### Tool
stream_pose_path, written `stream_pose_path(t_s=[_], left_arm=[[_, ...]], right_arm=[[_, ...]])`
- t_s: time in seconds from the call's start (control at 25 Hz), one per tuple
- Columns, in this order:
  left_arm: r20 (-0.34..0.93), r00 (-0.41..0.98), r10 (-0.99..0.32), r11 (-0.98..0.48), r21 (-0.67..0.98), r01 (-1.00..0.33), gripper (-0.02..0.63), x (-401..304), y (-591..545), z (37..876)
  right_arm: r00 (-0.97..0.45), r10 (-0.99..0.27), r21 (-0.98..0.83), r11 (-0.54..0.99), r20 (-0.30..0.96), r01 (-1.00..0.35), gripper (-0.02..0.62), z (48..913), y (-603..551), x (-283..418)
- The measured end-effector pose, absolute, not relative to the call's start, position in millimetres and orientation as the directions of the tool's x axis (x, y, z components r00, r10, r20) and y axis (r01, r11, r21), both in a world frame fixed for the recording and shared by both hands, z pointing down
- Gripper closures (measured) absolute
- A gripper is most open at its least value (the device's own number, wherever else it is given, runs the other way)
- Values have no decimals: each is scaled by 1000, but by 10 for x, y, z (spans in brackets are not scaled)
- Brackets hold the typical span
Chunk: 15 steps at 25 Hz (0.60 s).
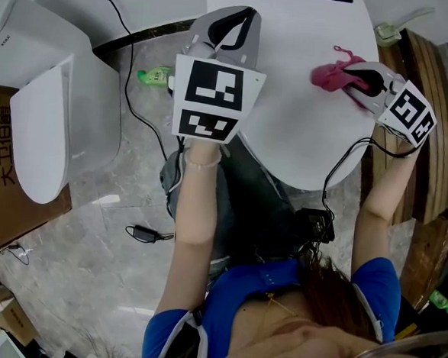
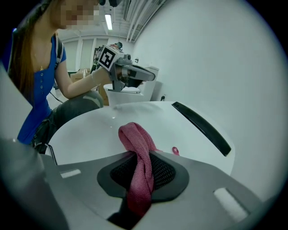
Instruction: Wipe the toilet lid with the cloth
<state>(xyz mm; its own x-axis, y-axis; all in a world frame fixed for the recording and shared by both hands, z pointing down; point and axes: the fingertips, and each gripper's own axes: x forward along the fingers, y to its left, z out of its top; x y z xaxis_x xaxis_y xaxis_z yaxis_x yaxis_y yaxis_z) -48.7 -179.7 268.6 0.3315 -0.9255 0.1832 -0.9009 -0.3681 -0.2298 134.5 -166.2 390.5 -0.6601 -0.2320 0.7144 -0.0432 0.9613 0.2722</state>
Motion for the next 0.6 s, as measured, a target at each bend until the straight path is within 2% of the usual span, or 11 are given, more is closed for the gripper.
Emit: stream_pose_path(t_s=[0.6], left_arm=[[175, 341, -924, -375, -230, -898, 603, -469, -1771, 2659]], right_arm=[[-684, -205, 270, 963, 700, -12, 528, 3890, -1521, 975]])
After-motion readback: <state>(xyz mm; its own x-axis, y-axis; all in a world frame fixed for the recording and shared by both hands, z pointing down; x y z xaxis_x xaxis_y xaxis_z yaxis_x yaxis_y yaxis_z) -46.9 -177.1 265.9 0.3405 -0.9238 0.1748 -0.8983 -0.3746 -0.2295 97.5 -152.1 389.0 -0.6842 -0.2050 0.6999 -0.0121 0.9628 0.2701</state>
